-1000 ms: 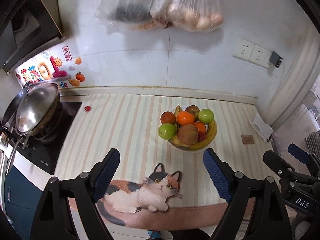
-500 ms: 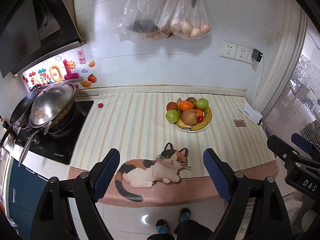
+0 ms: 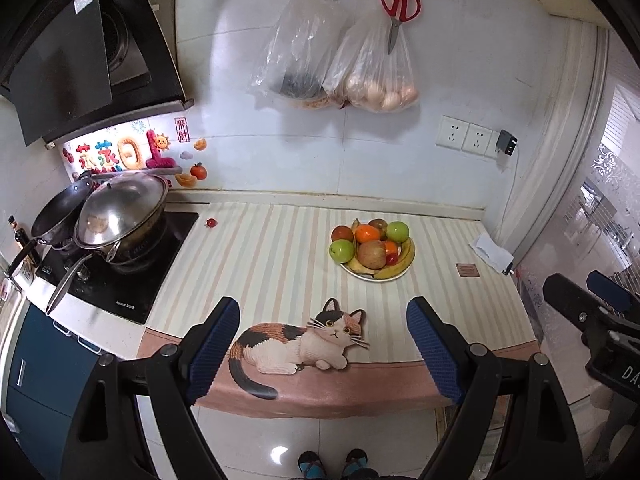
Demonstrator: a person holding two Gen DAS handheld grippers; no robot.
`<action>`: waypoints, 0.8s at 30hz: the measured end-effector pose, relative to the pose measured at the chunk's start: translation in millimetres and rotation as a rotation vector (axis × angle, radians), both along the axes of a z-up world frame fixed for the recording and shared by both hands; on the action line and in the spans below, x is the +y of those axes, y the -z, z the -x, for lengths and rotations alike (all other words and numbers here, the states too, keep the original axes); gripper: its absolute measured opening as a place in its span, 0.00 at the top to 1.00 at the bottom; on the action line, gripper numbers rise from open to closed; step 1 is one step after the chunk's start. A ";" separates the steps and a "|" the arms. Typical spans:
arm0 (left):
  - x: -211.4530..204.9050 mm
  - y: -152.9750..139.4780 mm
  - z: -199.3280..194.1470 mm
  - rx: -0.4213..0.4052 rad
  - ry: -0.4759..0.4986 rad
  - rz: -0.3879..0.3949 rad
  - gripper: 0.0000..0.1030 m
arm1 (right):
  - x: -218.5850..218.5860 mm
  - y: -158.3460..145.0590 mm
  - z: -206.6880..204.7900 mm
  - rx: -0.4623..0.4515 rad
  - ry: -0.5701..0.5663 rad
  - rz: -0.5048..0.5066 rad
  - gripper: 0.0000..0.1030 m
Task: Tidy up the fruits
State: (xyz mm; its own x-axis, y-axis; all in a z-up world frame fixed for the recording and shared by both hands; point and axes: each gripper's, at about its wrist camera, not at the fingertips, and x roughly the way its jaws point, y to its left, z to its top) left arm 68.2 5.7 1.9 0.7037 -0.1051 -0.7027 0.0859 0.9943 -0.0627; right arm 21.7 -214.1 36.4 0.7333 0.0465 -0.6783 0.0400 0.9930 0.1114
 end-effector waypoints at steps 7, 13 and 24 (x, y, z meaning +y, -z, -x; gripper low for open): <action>-8.1 6.4 -11.6 0.005 -0.015 -0.002 0.02 | -7.4 10.5 -16.7 0.008 -0.009 0.005 0.00; -10.7 17.5 -30.1 0.019 -0.035 -0.036 0.02 | -11.6 27.4 -41.9 0.030 -0.010 0.004 0.00; -16.5 35.6 -57.8 0.057 -0.032 -0.097 0.02 | -14.2 59.8 -84.1 0.087 -0.005 -0.011 0.00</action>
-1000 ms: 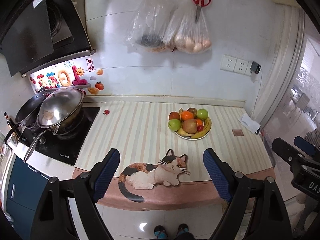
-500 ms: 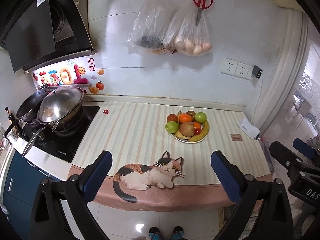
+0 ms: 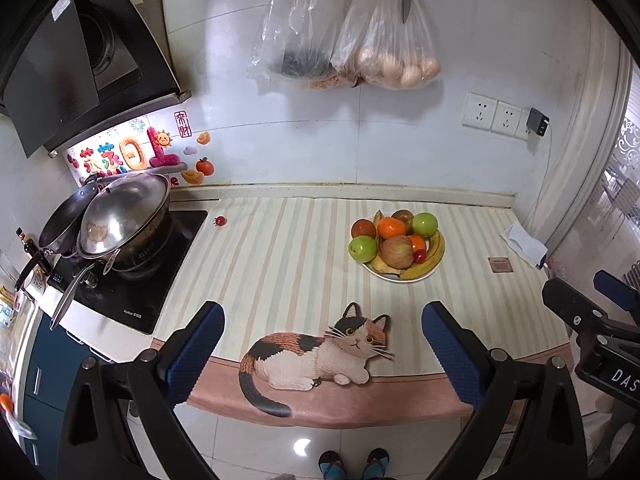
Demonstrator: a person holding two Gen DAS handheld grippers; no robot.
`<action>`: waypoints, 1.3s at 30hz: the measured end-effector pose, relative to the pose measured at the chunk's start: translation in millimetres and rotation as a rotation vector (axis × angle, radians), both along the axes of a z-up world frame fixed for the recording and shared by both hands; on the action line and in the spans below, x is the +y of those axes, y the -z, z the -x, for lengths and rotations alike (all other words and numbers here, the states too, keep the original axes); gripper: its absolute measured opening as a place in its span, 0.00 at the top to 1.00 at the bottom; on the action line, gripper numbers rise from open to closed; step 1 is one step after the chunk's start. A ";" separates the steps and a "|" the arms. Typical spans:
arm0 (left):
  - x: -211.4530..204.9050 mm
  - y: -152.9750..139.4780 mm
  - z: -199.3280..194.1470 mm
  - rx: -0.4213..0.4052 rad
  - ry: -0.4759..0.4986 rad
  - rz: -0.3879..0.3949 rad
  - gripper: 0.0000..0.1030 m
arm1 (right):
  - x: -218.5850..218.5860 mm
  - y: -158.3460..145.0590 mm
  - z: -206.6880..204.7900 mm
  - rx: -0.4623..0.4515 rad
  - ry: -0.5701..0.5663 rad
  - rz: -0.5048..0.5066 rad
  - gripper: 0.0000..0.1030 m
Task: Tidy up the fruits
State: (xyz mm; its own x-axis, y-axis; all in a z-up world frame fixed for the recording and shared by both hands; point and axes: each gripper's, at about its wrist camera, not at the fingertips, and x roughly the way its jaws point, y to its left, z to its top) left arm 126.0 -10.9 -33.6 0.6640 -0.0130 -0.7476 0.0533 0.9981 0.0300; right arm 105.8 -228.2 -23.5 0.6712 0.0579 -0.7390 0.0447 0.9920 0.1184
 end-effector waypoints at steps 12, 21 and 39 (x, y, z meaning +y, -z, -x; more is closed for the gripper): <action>-5.3 10.1 -12.7 0.020 -0.004 -0.020 0.02 | 0.7 15.6 -13.6 0.030 0.006 -0.003 0.00; -5.3 12.6 -17.9 0.029 -0.005 -0.007 0.02 | -0.3 16.7 -13.7 0.032 0.008 0.003 0.00; -4.4 13.6 -16.1 0.038 -0.026 0.002 0.02 | 1.2 17.1 -15.2 0.033 0.002 0.015 0.00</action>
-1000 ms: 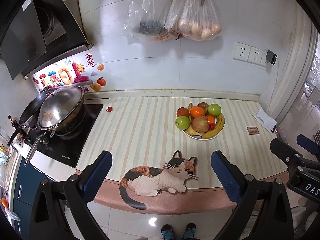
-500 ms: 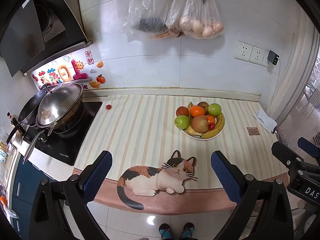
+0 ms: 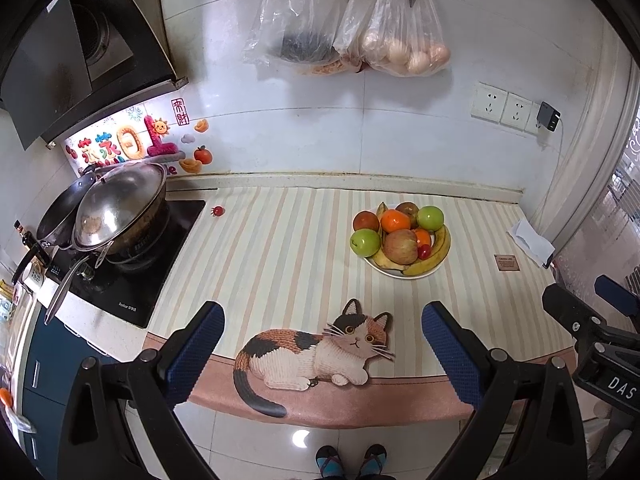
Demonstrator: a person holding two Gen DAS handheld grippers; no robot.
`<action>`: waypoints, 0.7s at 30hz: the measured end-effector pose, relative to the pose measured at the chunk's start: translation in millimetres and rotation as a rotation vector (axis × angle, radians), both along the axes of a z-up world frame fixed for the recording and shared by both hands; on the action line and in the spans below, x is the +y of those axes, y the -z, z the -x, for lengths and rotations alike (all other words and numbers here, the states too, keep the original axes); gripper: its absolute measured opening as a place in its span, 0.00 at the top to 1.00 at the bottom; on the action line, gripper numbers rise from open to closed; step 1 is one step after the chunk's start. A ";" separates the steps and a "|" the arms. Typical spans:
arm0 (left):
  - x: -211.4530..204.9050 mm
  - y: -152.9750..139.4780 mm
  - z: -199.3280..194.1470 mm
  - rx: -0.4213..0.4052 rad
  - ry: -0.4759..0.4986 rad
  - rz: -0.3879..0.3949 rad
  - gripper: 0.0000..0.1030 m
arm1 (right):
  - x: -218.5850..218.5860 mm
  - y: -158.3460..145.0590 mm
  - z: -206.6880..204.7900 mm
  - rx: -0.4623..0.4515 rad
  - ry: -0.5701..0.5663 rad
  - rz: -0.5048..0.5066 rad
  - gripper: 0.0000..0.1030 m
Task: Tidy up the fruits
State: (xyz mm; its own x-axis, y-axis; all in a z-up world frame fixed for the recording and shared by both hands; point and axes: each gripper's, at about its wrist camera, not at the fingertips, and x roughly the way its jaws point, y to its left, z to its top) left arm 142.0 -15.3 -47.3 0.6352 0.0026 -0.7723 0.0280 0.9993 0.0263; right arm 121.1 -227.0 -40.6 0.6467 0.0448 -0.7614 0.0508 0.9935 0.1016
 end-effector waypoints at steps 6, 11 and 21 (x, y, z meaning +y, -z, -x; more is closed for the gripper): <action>1.0 -0.3 -0.5 -0.001 0.000 0.000 0.02 | 1.3 0.4 0.6 -0.001 -0.004 0.010 0.00; 1.5 -0.7 0.1 -0.003 -0.002 0.001 0.02 | 1.1 0.1 0.5 -0.001 -0.003 0.008 0.00; 1.6 -1.2 1.2 -0.005 -0.002 -0.001 0.02 | 2.1 -0.2 3.1 -0.005 -0.011 0.009 0.00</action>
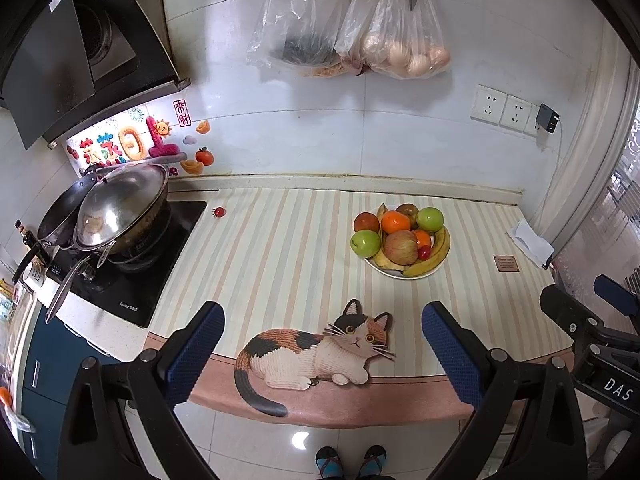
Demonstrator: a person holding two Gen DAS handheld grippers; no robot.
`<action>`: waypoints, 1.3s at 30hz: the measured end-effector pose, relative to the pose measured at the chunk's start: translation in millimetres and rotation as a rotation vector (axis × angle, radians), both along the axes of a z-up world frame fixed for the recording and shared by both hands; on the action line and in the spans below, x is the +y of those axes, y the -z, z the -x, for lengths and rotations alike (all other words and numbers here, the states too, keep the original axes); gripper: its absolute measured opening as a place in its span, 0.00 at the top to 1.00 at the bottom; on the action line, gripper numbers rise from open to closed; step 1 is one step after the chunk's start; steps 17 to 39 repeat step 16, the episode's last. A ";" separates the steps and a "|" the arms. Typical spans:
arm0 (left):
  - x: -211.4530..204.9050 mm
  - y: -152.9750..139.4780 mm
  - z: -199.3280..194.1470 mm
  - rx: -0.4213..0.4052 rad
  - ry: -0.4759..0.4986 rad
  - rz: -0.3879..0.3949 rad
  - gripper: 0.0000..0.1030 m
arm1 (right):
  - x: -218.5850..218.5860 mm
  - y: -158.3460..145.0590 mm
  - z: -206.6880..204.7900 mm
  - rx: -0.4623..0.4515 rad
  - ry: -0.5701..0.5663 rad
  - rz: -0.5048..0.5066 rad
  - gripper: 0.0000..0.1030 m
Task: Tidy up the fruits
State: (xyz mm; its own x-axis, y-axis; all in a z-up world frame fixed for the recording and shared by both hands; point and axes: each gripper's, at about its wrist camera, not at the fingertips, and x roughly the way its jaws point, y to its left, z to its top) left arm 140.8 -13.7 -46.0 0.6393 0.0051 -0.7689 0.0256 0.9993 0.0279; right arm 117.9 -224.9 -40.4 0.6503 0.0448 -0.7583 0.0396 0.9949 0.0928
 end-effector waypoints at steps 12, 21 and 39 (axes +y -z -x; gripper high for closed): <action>0.1 -0.4 1.2 0.000 -0.004 0.003 0.02 | 0.9 -1.0 2.7 0.005 -0.019 -0.002 0.00; -0.1 -4.9 5.1 -0.008 -0.009 0.000 0.02 | 0.1 -1.6 2.8 0.004 -0.022 -0.001 0.00; -0.1 -4.9 5.1 -0.008 -0.009 0.000 0.02 | 0.1 -1.6 2.8 0.004 -0.022 -0.001 0.00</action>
